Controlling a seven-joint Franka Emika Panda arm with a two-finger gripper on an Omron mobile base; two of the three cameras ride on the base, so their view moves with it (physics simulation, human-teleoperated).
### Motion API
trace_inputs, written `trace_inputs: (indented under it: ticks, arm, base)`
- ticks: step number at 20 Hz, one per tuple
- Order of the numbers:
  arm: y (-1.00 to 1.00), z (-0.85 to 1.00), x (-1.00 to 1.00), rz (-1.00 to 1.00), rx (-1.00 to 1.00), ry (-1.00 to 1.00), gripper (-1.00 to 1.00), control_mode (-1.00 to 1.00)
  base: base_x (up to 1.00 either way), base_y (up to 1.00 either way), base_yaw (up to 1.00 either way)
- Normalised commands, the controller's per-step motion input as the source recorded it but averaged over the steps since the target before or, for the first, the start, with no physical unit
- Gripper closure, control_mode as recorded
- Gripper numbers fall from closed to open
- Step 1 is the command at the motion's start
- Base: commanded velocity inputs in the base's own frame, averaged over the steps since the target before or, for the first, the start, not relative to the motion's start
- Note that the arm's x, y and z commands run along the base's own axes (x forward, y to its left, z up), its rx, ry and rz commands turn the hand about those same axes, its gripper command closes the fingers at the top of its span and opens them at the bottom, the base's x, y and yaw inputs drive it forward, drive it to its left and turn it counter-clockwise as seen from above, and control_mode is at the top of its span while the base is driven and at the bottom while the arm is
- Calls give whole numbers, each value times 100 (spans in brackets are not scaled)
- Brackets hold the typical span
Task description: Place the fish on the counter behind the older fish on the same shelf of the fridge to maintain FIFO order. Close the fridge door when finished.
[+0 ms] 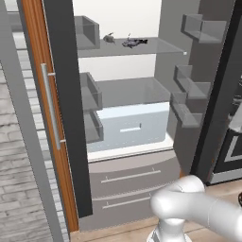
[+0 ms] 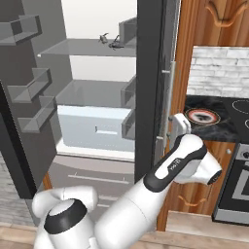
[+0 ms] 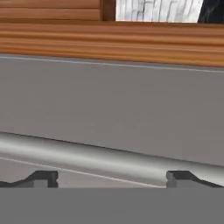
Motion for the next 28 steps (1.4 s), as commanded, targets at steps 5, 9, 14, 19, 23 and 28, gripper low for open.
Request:
trace_inputs:
  ticks: [5, 9, 14, 19, 23, 28]
  arm:
    - [100, 0, -8, 0, -9, 0, -100, -100]
    - [100, 1, 0, 0, -8, 4, -100, -100]
    - [82, 19, 30, 0, -2, 13, -100, -100]
    - [51, 27, 55, -2, 0, 18, -100, -100]
    - [33, 23, 65, -6, 0, 16, -100, -100]
    - [31, 23, 58, -7, 0, 16, -100, -100]
  base:
    - [0, 0, 0]
    - [0, 0, 0]
    - [0, 0, 0]
    - [0, 0, 0]
    - [0, 0, 0]
    - [0, 0, 0]
